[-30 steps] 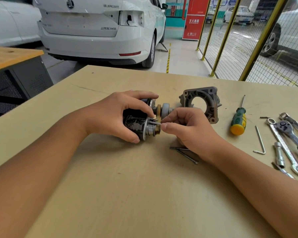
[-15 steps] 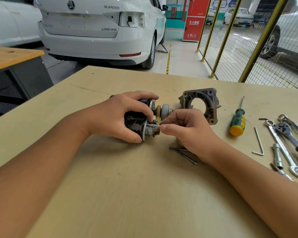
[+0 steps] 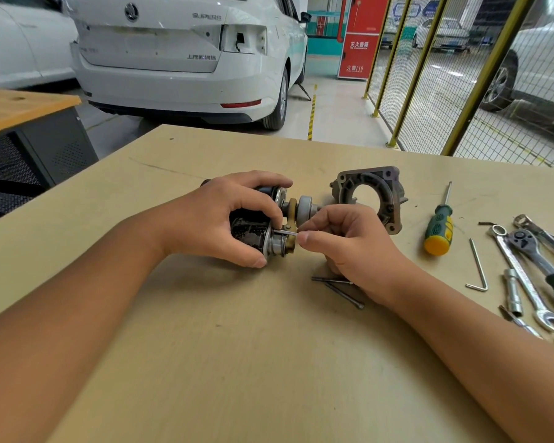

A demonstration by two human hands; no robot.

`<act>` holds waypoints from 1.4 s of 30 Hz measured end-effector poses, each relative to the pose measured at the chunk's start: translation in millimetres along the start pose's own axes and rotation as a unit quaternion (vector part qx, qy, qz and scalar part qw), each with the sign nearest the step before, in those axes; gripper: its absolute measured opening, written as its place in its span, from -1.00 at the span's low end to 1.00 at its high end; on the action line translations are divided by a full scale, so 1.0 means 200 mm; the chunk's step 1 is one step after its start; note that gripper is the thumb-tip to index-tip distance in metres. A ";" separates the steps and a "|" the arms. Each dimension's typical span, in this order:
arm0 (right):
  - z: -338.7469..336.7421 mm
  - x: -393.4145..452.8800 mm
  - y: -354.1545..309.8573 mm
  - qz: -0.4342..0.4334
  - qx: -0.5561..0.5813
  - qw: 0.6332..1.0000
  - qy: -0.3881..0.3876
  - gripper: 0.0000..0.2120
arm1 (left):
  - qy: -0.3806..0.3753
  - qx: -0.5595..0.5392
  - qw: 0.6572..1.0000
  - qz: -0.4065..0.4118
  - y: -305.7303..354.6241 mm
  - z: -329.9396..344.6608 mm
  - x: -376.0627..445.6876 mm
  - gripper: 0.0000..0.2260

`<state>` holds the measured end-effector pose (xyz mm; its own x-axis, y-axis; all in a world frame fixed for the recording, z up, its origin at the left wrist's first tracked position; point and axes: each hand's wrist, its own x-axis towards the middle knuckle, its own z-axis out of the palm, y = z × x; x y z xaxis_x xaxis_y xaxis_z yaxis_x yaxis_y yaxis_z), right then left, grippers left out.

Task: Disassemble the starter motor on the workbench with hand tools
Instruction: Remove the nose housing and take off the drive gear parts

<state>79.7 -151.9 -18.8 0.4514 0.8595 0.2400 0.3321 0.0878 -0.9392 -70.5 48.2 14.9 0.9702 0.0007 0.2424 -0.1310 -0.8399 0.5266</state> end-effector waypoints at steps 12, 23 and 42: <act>-0.02 0.01 0.00 -0.242 -0.316 0.917 0.011 -0.98 | -0.001 -0.004 1.000 0.000 0.00 0.00 0.01 -0.61; -0.03 0.05 -0.05 0.158 0.105 0.980 -0.052 -0.89 | 0.000 0.015 1.000 -0.007 0.02 0.01 0.01 -0.59; 0.06 0.00 -0.05 -0.154 -0.301 0.940 0.041 -0.97 | 0.045 0.046 0.998 -0.009 0.03 0.07 0.03 -0.82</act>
<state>67.4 -146.4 -12.3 0.3107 0.7967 0.5184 0.8552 0.0038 -0.5183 -63.1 36.3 8.0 0.9493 0.0625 0.3081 -0.0895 -0.8858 0.4554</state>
